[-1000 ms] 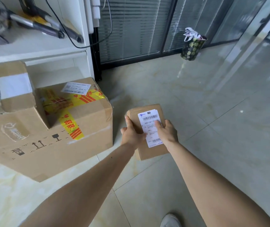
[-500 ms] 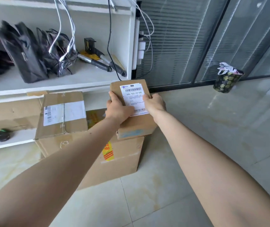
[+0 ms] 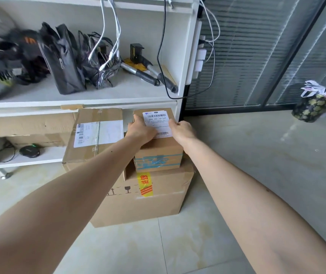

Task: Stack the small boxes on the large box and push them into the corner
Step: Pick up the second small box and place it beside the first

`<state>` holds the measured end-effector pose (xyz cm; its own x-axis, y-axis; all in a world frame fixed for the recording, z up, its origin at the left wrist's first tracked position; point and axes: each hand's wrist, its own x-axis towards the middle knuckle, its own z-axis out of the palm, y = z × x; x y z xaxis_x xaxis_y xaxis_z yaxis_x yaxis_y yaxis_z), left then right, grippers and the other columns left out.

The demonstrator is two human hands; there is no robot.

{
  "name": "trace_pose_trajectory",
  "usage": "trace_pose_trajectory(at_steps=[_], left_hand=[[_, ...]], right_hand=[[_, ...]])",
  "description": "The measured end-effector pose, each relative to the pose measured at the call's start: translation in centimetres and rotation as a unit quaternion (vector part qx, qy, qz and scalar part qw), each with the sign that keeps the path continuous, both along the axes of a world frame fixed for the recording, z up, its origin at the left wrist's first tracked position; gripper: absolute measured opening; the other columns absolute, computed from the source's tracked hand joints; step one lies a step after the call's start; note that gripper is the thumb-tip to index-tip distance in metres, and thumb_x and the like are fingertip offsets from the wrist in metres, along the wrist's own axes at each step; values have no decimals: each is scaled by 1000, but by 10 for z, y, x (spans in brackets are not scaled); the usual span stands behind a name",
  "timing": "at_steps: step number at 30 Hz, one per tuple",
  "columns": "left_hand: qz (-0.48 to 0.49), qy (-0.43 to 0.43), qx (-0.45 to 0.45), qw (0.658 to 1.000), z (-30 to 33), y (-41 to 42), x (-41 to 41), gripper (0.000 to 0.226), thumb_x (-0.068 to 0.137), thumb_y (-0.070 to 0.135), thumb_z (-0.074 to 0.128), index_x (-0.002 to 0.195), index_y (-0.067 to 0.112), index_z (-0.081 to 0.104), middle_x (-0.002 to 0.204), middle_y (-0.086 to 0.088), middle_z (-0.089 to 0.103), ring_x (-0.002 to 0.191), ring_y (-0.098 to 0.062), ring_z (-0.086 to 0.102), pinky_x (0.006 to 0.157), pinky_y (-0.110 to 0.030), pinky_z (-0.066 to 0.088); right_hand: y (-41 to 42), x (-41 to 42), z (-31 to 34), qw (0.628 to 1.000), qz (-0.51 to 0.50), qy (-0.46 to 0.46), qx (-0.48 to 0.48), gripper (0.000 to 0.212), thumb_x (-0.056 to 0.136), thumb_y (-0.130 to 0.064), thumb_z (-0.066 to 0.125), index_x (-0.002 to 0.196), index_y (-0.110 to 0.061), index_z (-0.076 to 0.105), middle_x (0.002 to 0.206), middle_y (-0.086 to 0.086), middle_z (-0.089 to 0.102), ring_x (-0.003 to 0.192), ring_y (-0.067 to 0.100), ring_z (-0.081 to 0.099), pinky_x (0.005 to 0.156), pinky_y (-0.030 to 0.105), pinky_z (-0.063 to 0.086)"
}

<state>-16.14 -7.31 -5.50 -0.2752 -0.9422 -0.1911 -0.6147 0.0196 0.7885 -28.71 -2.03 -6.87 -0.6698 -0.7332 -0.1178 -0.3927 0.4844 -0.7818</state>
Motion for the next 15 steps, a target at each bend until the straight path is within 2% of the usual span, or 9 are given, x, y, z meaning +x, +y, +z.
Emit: trace_pose_trajectory(at_steps=[1, 3, 5, 7, 9, 11, 13, 15], left_hand=[[-7, -13, -25, 1000, 4, 1, -1, 69, 85, 27, 61, 143, 11, 28, 143, -14, 41, 124, -31, 49, 85, -31, 39], [-31, -16, -78, 996, 17, 5, 4, 66, 86, 27, 64, 141, 9, 32, 147, -13, 35, 132, -31, 41, 96, -35, 39], [-62, 12, -104, 993, 35, 10, 17, 77, 88, 32, 67, 149, 12, 25, 158, -8, 23, 141, -28, 31, 112, -37, 31], [-75, 55, -121, 988, 51, 13, 41, 84, 87, 35, 69, 152, 20, 19, 162, -3, 17, 144, -24, 26, 118, -41, 23], [-68, 70, -148, 984, 63, 11, 73, 85, 84, 35, 71, 152, 26, 20, 161, 1, 19, 143, -23, 27, 118, -42, 23], [-59, 68, -169, 981, 67, 4, 105, 86, 84, 34, 72, 152, 31, 21, 160, 2, 23, 142, -22, 29, 115, -35, 25], [-58, 80, -164, 982, 63, -7, 138, 85, 85, 28, 72, 152, 30, 20, 160, 1, 22, 143, -19, 26, 104, -25, 25], [-49, 92, -137, 985, 52, -22, 168, 84, 86, 27, 70, 152, 30, 19, 160, 1, 21, 144, -17, 23, 98, -23, 24]], right_hand=[[3, -2, 0, 1000, -10, 2, -13, 35, 90, -47, 38, 84, -14, 48, 88, 8, 52, 82, 26, 49, 70, 31, 36], [14, -6, 0, 998, -28, -1, -50, 37, 91, -46, 39, 85, -12, 53, 89, 7, 56, 85, 29, 54, 71, 34, 42], [30, -10, -2, 998, -27, 10, -64, 36, 92, -41, 42, 102, -12, 59, 104, 8, 64, 103, 32, 58, 85, 38, 47], [50, -16, -6, 998, -6, 45, -38, 38, 92, -29, 45, 127, -16, 50, 129, 7, 59, 122, 31, 51, 97, 38, 41], [69, -20, -11, 996, 30, 89, 2, 54, 86, -9, 47, 139, -19, 40, 143, 6, 48, 131, 29, 44, 103, 38, 38], [82, -23, -19, 986, 77, 140, 54, 73, 77, 3, 47, 144, -21, 33, 152, 3, 37, 137, 26, 35, 109, 37, 35], [86, -21, -30, 965, 130, 194, 120, 85, 73, 2, 52, 148, -24, 23, 160, -2, 19, 146, 20, 19, 115, 39, 27], [86, -17, -41, 947, 162, 223, 168, 98, 68, -8, 68, 149, -24, 15, 161, -3, 12, 148, 18, 11, 116, 44, 26]])
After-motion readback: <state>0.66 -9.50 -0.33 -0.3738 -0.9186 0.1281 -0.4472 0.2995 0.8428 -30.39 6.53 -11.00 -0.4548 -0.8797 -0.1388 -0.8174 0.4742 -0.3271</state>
